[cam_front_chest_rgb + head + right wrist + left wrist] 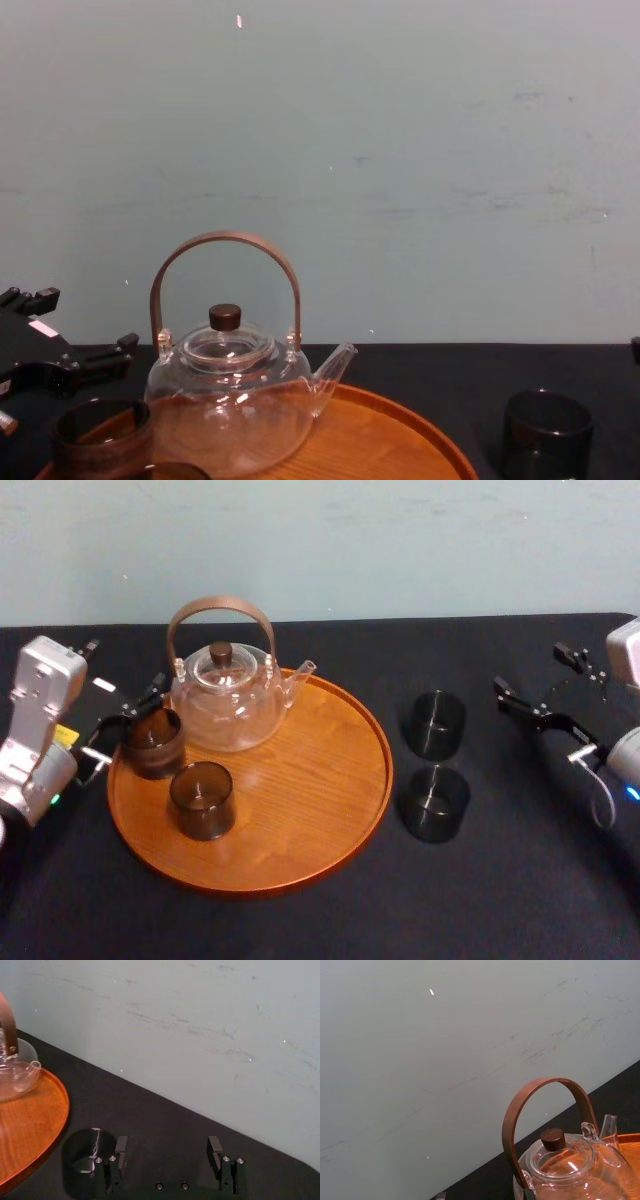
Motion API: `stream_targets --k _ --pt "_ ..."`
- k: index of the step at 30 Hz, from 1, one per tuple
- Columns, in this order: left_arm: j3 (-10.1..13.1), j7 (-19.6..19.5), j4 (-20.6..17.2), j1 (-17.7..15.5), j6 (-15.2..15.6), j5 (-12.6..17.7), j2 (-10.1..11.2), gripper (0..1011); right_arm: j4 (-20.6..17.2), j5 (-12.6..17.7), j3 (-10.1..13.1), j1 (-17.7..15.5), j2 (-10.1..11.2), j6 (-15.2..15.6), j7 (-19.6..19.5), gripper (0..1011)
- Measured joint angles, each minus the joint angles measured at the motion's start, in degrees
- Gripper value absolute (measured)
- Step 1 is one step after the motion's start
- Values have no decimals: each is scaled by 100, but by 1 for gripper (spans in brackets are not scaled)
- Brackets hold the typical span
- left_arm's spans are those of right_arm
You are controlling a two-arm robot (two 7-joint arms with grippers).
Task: Pick up the glass from the table and place it on the tray.
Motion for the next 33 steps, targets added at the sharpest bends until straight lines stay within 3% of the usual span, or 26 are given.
stream_targets --k 12,16,25,33 --pt "0 0 0 0 0 0 0 1001 -719 531 473 -698 417 407 506 1002" --pt "0 0 0 0 0 0 0 1001 -969 751 656 -1031 630 503 860 1002" --pt "0 0 0 0 0 0 0 1001 -1177 1001 850 -1373 869 597 1428 1002" --pt "0 0 0 0 0 0 0 1001 -1217 981 892 -1524 1130 573 2059 1002"
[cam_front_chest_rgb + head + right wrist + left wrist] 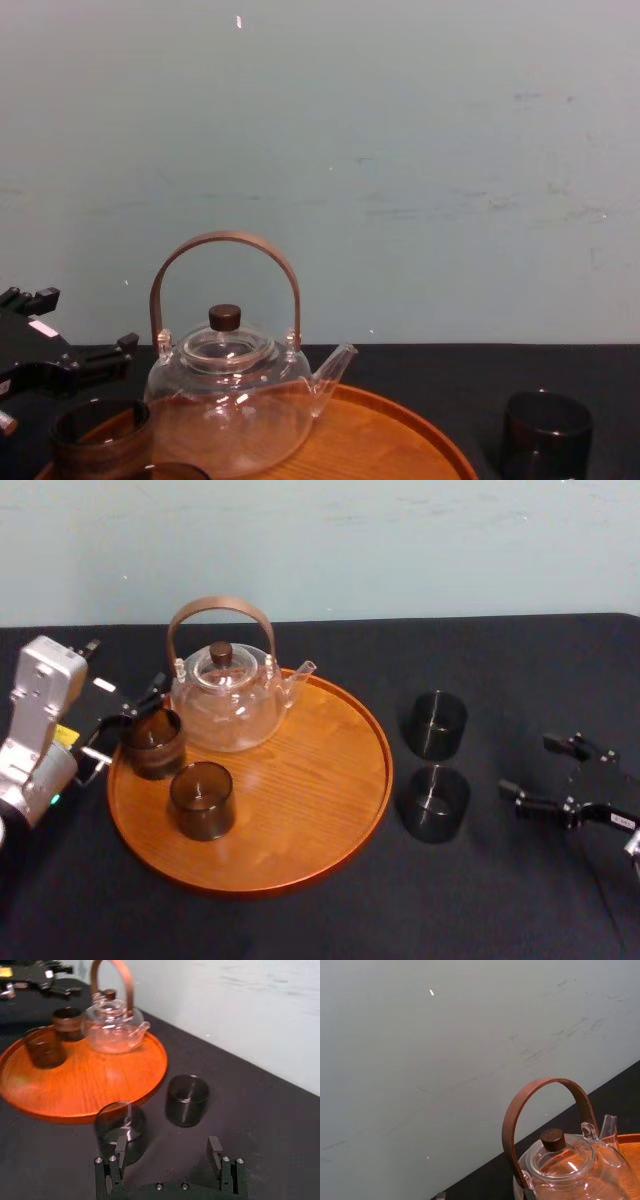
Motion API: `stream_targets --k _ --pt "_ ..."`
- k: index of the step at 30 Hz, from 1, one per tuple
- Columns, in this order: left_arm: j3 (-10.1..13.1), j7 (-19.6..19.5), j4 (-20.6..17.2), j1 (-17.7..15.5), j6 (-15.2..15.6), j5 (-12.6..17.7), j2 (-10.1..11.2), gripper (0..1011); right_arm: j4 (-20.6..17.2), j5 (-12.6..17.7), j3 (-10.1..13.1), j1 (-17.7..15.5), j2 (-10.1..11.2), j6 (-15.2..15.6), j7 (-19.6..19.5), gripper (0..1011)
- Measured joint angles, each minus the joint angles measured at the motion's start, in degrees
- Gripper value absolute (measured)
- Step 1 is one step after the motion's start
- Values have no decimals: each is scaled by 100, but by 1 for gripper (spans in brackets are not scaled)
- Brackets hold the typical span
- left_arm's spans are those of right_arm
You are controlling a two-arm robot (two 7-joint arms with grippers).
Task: Pick up the glass from the table and place it on the tray.
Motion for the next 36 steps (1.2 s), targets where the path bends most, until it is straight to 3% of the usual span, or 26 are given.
stream_targets --k 10,16,36 --pt "0 0 0 0 0 0 0 1001 17 -181 -106 -9 102 -28 520 1002" --pt "0 0 0 0 0 0 0 1001 26 -274 -198 56 100 -25 636 1002" --pt "0 0 0 0 0 0 0 1001 247 -558 -605 533 -179 103 749 1002"
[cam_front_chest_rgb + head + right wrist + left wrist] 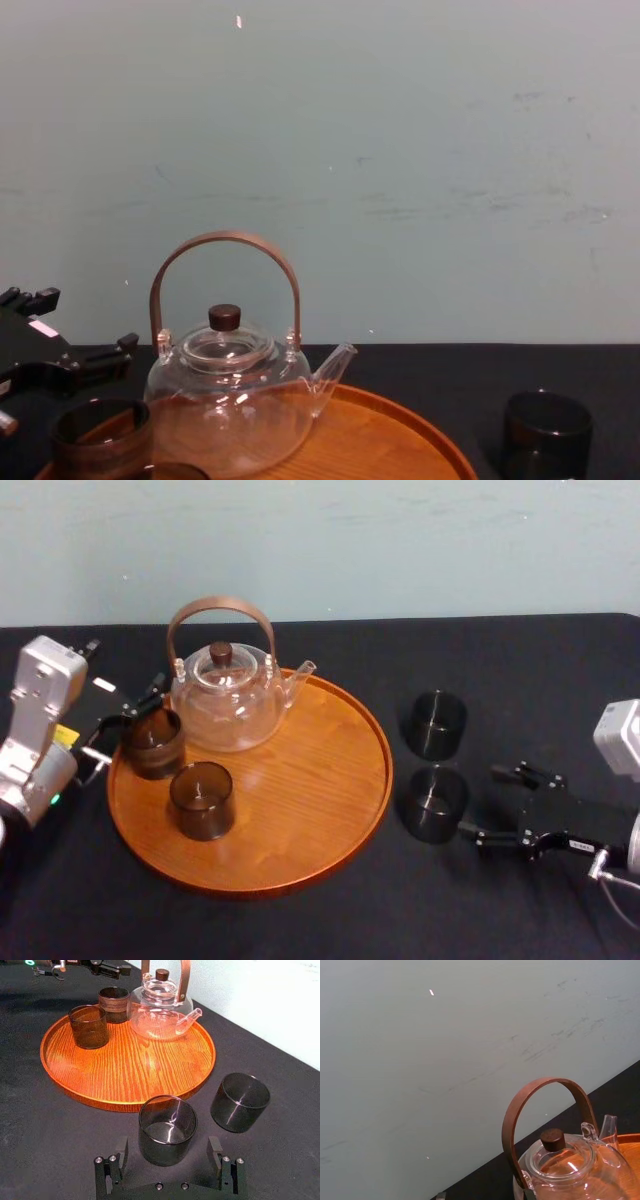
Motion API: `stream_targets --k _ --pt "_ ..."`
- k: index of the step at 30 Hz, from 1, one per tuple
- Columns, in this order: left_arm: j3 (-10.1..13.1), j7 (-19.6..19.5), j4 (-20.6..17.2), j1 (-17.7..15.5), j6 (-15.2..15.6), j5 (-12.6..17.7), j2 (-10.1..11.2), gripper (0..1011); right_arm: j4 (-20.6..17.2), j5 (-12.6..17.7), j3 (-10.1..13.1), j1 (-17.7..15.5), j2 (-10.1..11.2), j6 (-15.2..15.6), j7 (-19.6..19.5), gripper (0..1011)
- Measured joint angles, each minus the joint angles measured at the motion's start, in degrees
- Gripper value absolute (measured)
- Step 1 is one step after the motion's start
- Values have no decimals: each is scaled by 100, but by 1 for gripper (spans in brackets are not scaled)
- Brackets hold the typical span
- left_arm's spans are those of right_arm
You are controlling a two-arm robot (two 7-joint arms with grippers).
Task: Pick up the glass from the table and place it on the tray.
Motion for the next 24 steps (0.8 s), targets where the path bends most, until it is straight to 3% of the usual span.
stream_targets --k 24 --pt "0 0 0 0 0 0 0 1001 379 -170 -404 549 -390 237 -43 1002"
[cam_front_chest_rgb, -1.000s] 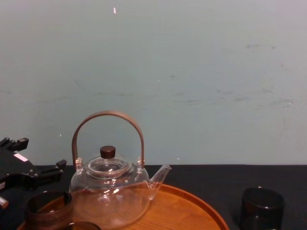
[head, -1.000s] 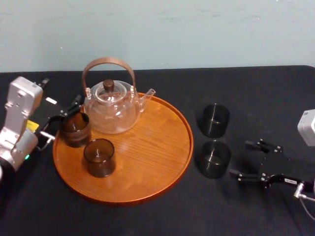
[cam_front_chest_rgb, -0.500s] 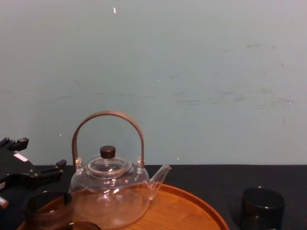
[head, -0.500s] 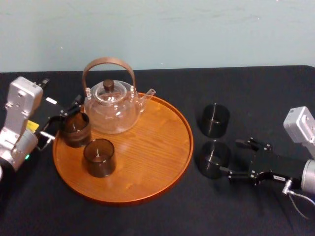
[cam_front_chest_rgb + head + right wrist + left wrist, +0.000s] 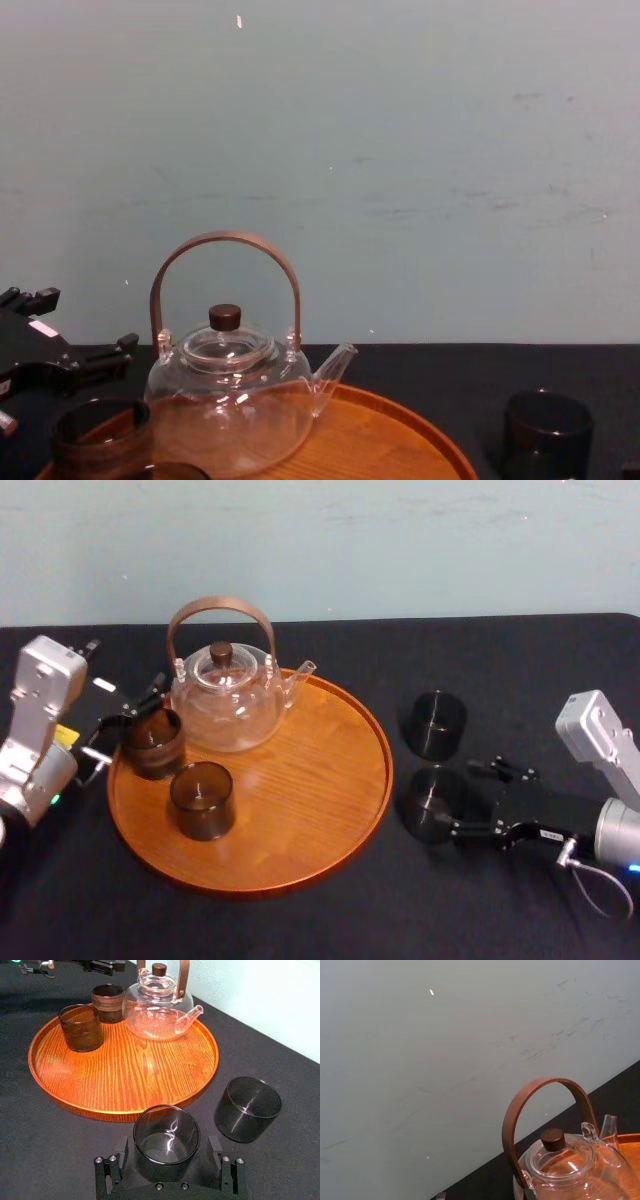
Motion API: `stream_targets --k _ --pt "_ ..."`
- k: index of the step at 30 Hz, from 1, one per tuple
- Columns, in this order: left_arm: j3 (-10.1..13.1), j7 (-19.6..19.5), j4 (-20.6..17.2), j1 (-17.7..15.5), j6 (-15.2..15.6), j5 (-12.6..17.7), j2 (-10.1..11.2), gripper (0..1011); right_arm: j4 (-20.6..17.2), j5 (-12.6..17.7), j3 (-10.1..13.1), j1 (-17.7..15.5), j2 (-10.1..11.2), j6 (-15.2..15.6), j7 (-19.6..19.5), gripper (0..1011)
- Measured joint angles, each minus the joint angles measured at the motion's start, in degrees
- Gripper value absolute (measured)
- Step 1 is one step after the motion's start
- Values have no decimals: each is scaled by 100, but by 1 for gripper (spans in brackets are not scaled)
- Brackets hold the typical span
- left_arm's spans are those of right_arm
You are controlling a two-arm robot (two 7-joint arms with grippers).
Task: Pick up the glass from the table and place it on the tray.
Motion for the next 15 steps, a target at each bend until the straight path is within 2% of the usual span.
stream_targets --k 15 --pt "0 0 0 0 0 0 0 1001 186 -68 -207 268 -153 124 18 1002"
